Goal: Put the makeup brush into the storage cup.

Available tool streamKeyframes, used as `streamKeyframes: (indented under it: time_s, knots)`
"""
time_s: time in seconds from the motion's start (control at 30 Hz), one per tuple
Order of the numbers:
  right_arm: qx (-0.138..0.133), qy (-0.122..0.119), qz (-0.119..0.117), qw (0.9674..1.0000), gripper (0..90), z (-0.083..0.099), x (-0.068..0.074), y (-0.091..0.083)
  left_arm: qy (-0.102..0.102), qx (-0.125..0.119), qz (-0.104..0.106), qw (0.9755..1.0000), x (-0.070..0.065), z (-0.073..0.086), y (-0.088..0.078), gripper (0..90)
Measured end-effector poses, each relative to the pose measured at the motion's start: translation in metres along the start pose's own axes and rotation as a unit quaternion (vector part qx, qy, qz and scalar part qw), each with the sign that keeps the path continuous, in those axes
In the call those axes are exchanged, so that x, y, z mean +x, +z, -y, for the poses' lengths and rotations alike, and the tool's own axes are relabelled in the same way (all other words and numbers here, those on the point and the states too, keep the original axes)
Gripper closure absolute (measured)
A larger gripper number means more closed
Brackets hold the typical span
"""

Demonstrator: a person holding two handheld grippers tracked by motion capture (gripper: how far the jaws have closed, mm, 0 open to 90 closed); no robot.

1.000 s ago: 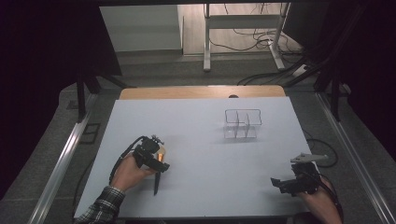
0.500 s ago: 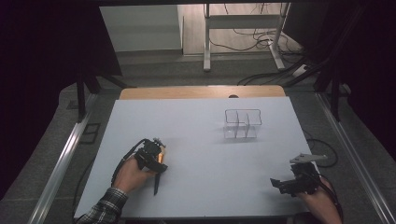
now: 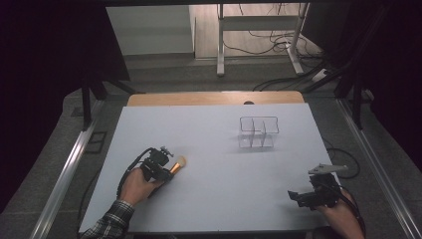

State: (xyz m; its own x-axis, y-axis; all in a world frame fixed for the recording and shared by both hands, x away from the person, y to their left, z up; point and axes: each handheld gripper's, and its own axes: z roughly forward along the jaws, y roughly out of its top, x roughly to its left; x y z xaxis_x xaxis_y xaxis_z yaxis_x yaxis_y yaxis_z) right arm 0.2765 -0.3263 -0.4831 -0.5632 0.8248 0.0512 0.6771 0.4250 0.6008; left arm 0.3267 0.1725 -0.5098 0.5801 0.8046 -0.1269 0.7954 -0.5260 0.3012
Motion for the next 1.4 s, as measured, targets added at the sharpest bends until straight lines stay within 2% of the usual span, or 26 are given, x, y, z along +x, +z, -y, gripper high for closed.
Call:
streamKeyframes:
  time_s: [0.27, 0.63, 0.93, 1.1, 1.27, 1.4]
  knots:
    - [-0.001, 0.001, 0.000, 1.0000, 0.0, 0.000, 0.000, 0.000, -0.007, -0.025, 0.020, 0.9995, 0.001, 0.002, -0.009, 73.7]
    - [-0.001, 0.001, -0.001, 1.0000, 0.0, 0.000, 0.000, 0.000, 0.010, -0.063, 0.028, 0.9976, -0.002, 0.004, -0.025, 73.8]
    - [-0.004, 0.003, -0.003, 1.0000, 0.0, 0.000, -0.001, -0.001, 0.020, -0.109, 0.032, 0.9933, -0.009, 0.006, -0.038, 73.7]
    - [-0.009, 0.006, -0.005, 0.9999, 0.0, 0.000, -0.001, -0.002, 0.030, -0.125, 0.034, 0.9911, -0.016, 0.006, -0.042, 73.8]
    - [-0.024, 0.013, -0.011, 0.9996, 0.0, -0.001, -0.003, -0.004, 0.039, -0.144, 0.035, 0.9882, -0.022, 0.007, -0.044, 73.8]
    - [-0.031, 0.013, -0.013, 0.9993, 0.0, -0.001, -0.003, -0.005, 0.044, -0.149, 0.043, 0.9870, -0.026, 0.008, -0.044, 73.7]
